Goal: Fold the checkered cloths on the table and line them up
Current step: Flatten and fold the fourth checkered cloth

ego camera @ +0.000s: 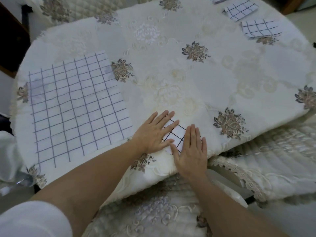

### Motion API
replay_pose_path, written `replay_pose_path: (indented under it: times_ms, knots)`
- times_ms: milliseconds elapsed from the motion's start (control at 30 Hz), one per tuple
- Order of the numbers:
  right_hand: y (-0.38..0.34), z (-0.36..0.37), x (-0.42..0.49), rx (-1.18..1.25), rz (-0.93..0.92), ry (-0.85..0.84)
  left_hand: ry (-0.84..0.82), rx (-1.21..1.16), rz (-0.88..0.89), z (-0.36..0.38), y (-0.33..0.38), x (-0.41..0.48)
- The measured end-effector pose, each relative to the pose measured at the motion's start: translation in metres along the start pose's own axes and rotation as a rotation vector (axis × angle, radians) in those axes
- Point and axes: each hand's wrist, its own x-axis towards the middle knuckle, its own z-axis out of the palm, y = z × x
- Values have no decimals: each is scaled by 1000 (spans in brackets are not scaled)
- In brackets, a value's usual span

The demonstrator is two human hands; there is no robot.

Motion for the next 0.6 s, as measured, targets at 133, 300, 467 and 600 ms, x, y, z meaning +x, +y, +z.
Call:
replay_pose_path:
  times_ms: [133,300,467,600]
  knots:
    - [14,-5,-8,-62,89,-60,-2,-11,-91,-2,-2,-3]
    - [22,-23,-9,-101,95,-215,-40,9,-168,-10,-5,-11]
    - [14,-55,12,-169,75,-153,-47,64,-201,-12,3,-13]
    - [12,-70,61,37,10,-255,-36,54,-210,-10,4,-13]
